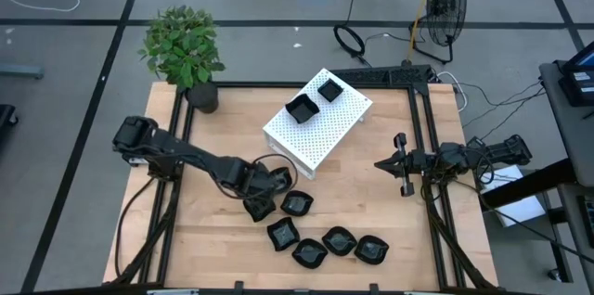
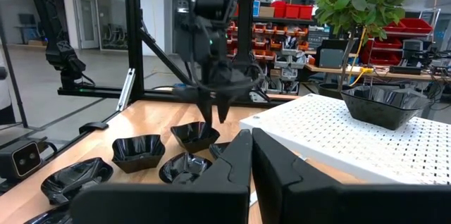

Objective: Pick & Place Mini shaped plates
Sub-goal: Stack the black distorted square plate on top of the black distorted square plate on the shelf

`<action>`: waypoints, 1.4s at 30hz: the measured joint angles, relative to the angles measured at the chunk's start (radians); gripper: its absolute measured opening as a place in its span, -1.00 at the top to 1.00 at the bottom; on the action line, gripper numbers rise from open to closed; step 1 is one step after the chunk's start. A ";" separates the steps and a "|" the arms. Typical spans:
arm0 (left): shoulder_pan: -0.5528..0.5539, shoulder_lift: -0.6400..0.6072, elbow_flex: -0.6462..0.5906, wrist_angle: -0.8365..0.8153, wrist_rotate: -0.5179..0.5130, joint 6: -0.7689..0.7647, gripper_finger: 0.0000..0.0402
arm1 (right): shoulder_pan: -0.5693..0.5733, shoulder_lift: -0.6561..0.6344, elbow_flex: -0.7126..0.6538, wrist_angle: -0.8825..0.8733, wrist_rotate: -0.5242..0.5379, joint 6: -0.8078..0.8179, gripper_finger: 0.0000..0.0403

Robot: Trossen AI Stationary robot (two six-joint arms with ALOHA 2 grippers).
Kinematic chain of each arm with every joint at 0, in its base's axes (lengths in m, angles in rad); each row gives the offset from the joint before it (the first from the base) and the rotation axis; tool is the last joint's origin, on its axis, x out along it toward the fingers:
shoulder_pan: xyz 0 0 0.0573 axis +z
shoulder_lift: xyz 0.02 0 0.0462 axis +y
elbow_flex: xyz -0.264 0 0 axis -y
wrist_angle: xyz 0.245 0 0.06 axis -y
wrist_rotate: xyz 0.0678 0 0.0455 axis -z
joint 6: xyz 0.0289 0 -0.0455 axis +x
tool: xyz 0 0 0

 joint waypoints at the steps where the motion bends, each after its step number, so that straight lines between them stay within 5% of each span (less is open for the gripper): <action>1: 0.002 0.000 -0.013 0.005 0.000 -0.006 0.21 | 0.000 0.000 0.000 0.000 0.000 0.000 1.00; 10: 0.004 0.000 -0.086 0.174 0.062 0.000 0.21 | 0.000 0.000 0.000 0.000 0.000 0.000 1.00; 21: 0.004 0.000 -0.089 0.170 0.056 -0.001 0.24 | 0.000 0.000 0.000 0.000 0.000 0.000 1.00; 32: 0.004 -0.001 -0.088 0.170 0.077 0.011 0.95 | 0.000 0.000 0.000 0.000 0.000 0.000 1.00; 42: 0.019 -0.117 -0.088 0.154 0.081 -0.016 0.97 | 0.000 0.000 0.000 0.000 0.000 0.000 1.00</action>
